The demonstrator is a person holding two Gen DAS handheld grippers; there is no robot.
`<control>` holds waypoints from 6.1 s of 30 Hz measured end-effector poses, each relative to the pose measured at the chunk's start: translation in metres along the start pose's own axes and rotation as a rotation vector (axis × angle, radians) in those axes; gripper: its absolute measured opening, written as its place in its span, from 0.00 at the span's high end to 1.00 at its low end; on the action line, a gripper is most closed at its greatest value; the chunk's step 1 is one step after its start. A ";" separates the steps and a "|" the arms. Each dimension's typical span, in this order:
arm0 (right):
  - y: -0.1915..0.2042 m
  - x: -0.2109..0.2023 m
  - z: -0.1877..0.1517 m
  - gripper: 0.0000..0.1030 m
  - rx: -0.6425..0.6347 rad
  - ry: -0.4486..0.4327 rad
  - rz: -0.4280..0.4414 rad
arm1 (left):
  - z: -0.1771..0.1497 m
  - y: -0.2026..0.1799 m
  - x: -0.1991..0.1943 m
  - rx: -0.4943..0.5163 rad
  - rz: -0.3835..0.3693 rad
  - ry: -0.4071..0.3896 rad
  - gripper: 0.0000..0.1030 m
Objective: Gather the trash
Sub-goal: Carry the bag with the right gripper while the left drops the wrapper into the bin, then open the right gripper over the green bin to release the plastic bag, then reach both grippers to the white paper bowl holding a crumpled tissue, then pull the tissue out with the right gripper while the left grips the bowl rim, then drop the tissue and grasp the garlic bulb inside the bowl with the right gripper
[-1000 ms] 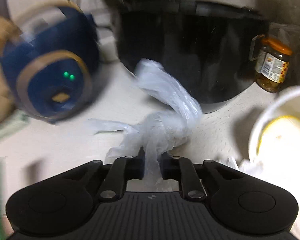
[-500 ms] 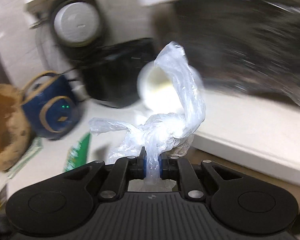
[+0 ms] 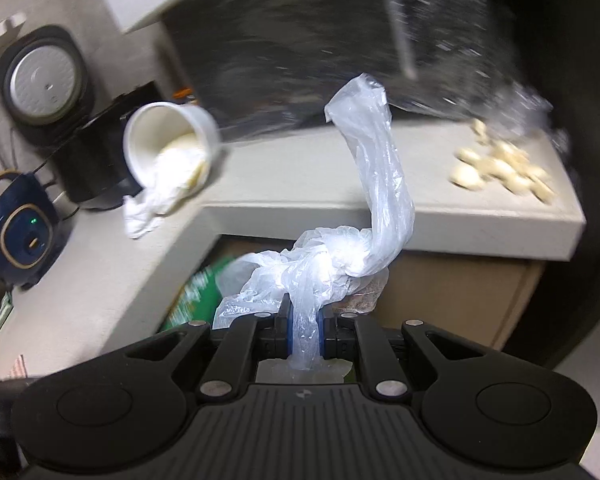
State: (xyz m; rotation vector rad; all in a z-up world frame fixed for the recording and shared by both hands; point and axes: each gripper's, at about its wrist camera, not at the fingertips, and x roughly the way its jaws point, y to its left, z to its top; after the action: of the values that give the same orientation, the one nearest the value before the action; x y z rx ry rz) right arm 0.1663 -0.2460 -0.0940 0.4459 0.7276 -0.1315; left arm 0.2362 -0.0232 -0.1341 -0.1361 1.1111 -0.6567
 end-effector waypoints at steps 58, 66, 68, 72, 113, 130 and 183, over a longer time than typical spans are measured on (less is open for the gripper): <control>0.101 0.047 0.034 0.39 -0.322 0.025 0.073 | 0.012 0.109 -0.155 -0.347 0.175 -0.503 0.74; 0.153 0.048 0.060 0.36 -0.430 -0.077 0.043 | 0.033 0.132 -0.138 -0.394 0.110 -0.471 0.74; 0.156 0.053 0.071 0.32 -0.439 -0.120 0.027 | 0.036 0.128 -0.134 -0.363 0.129 -0.454 0.74; 0.163 0.087 0.102 0.31 -0.449 -0.157 -0.004 | 0.038 0.128 -0.122 -0.405 0.135 -0.449 0.74; 0.218 0.133 0.094 0.57 -0.655 -0.026 0.365 | 0.055 0.116 -0.134 -0.322 0.394 -0.507 0.74; 0.247 0.147 0.026 0.52 -0.777 0.164 0.433 | 0.061 0.119 -0.137 -0.328 0.430 -0.489 0.74; 0.205 0.165 0.088 0.44 -0.572 0.027 0.243 | 0.144 0.194 -0.074 -0.365 0.333 -0.490 0.85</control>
State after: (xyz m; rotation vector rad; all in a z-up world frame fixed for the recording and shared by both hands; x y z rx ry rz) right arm 0.3974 -0.0941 -0.0751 -0.0140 0.6964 0.3074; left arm 0.4218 0.1425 -0.0907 -0.3943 0.7422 -0.1027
